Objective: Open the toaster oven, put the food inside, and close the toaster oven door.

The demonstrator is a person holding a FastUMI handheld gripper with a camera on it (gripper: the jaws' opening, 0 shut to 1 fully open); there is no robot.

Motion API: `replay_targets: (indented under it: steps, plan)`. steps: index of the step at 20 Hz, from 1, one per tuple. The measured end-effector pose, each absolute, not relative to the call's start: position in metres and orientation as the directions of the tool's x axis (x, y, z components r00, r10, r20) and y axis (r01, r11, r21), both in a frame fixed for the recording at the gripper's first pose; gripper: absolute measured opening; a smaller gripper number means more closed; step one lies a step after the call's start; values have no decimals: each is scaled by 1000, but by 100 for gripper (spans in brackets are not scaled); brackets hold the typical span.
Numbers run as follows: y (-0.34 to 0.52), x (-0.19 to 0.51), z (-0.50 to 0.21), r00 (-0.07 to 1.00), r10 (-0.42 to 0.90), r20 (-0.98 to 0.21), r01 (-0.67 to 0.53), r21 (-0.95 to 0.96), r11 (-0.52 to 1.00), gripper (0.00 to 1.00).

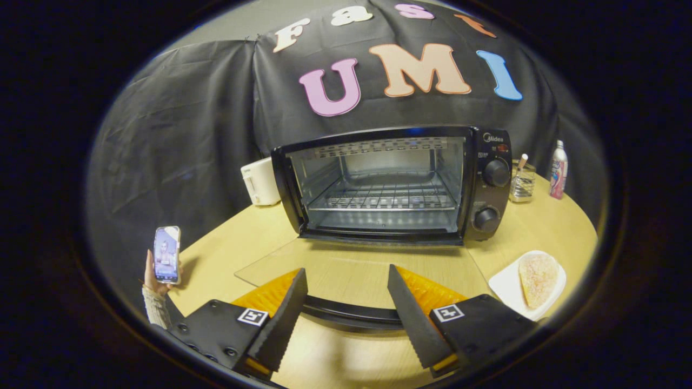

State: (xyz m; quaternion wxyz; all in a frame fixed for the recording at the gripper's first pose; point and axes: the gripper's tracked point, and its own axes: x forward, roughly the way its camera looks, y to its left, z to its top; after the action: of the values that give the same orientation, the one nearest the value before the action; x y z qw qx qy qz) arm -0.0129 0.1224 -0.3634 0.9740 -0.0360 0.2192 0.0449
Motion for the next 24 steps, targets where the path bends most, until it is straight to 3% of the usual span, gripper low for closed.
replay_targets:
  steps: [4,15,19,24]
  plan:
    - [120,-14,-386,876,50,-479,-106,-91,990,93]
    - [121,-9,-359,924,95,-369,-145,-110,983,93]
    - [100,-25,-311,962,53,-269,-98,-156,983,93]
    - [34,-33,-280,969,-73,-235,17,-231,973,92]
